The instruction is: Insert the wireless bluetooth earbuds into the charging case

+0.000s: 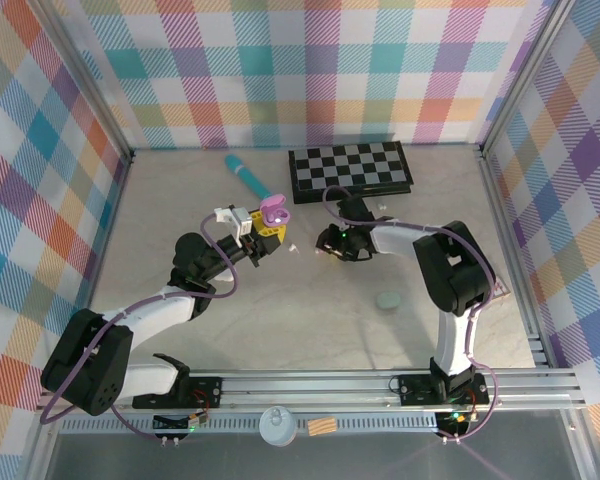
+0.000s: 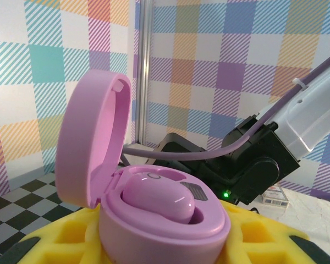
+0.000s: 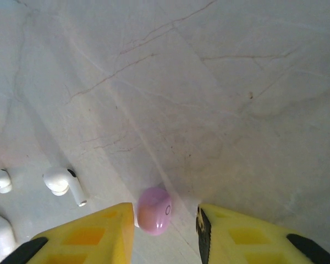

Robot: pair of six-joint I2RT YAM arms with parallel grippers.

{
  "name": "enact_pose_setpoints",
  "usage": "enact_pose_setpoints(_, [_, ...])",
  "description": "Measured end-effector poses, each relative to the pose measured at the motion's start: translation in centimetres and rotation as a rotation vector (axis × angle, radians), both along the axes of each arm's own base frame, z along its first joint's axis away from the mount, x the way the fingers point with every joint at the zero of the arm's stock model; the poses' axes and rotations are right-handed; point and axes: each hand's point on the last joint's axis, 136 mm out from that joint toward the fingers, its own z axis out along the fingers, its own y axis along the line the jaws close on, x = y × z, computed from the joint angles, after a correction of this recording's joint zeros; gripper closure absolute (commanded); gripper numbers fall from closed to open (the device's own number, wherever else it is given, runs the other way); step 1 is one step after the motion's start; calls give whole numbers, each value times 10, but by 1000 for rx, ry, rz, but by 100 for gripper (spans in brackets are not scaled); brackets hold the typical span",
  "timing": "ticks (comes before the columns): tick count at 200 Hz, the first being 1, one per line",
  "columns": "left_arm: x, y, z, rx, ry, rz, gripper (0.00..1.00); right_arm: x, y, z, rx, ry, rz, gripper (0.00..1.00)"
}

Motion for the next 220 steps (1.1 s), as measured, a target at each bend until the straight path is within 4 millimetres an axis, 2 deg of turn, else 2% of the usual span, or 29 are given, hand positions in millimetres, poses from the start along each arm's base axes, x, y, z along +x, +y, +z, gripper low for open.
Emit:
enact_pose_setpoints(44, [0, 0, 0, 0, 0, 0, 74, 0, 3, 1, 61, 21, -15, 68])
enact_pose_setpoints(136, [0, 0, 0, 0, 0, 0, 74, 0, 5, 4, 72, 17, 1, 68])
enact_pose_setpoints(162, [1, 1, 0, 0, 0, 4, 74, 1, 8, 7, 72, 9, 11, 71])
enact_pose_setpoints(220, [1, 1, 0, 0, 0, 4, 74, 5, 13, 12, 76, -2, 30, 69])
